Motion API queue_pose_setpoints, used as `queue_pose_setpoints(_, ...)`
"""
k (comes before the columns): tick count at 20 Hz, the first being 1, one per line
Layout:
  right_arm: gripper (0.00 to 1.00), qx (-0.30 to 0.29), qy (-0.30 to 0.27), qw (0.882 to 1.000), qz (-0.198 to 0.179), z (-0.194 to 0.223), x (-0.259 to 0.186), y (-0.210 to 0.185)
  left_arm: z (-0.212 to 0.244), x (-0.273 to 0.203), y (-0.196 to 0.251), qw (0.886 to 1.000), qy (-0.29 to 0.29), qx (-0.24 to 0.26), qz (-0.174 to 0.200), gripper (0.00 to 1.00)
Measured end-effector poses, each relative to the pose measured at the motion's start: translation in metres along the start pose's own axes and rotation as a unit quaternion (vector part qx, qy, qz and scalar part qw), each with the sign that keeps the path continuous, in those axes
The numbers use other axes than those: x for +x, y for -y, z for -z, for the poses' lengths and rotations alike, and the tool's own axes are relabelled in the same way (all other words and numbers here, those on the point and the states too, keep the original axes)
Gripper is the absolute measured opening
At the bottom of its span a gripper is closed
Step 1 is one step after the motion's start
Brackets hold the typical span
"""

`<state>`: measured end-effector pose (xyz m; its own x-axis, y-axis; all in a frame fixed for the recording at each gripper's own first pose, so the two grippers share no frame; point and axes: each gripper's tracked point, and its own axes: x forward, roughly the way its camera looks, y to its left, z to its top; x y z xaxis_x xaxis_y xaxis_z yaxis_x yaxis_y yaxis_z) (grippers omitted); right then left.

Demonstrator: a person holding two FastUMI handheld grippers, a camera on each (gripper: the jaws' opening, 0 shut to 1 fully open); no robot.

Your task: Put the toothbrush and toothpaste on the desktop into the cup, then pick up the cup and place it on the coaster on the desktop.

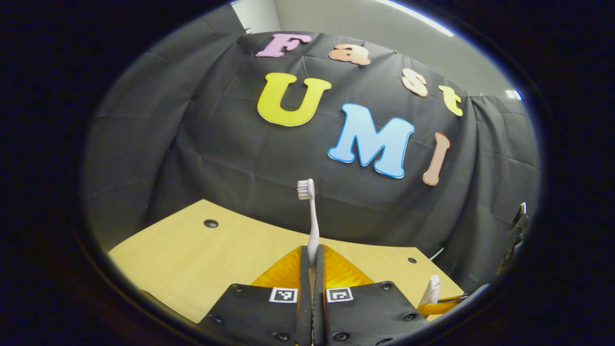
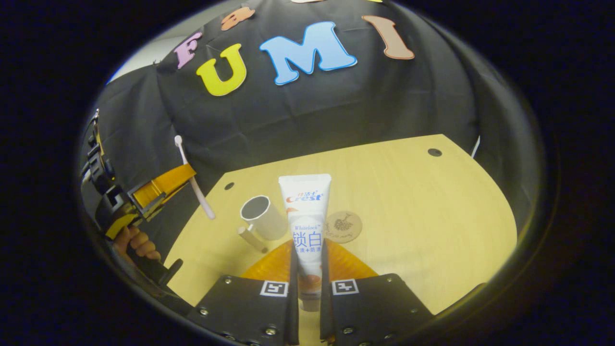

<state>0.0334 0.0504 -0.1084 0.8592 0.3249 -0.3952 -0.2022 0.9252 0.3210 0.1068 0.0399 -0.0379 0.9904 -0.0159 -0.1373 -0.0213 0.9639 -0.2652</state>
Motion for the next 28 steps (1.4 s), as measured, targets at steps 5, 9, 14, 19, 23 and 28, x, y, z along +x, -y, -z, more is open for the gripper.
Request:
queue_pose_setpoints(5, 0.18, -0.006, -0.006, 1.0, 0.024, 0.003, 0.004, 0.006, 0.012, 0.042, 0.007, 1.0, 0.004, -0.004, 0.019, 0.07)
queue_pose_setpoints(9, 0.18, 0.001, -0.017, 0.999, 0.031, 0.006, 0.011, 0.006, 0.042, 0.075, 0.007, 0.999, -0.02, 0.012, 0.026, 0.08)
queue_pose_setpoints(14, 0.18, 0.011, -0.026, 0.999, 0.03, 0.003, 0.022, 0.002, 0.078, 0.088, 0.003, 0.998, -0.054, 0.03, 0.026, 0.07)
queue_pose_setpoints(19, 0.18, -0.011, -0.017, 0.999, 0.028, -0.012, 0.033, -0.006, 0.098, 0.093, -0.006, 0.997, -0.075, 0.032, 0.016, 0.04)
queue_pose_setpoints(23, 0.18, -0.023, -0.005, 1.0, 0.015, -0.029, 0.044, -0.019, 0.111, 0.092, -0.009, 0.995, -0.089, 0.025, 0.019, 0.16)
queue_pose_setpoints(28, 0.18, -0.039, 0.007, 0.999, -0.01, -0.048, 0.06, -0.044, 0.113, 0.085, -0.015, 0.994, -0.103, 0.024, 0.026, 0.36)
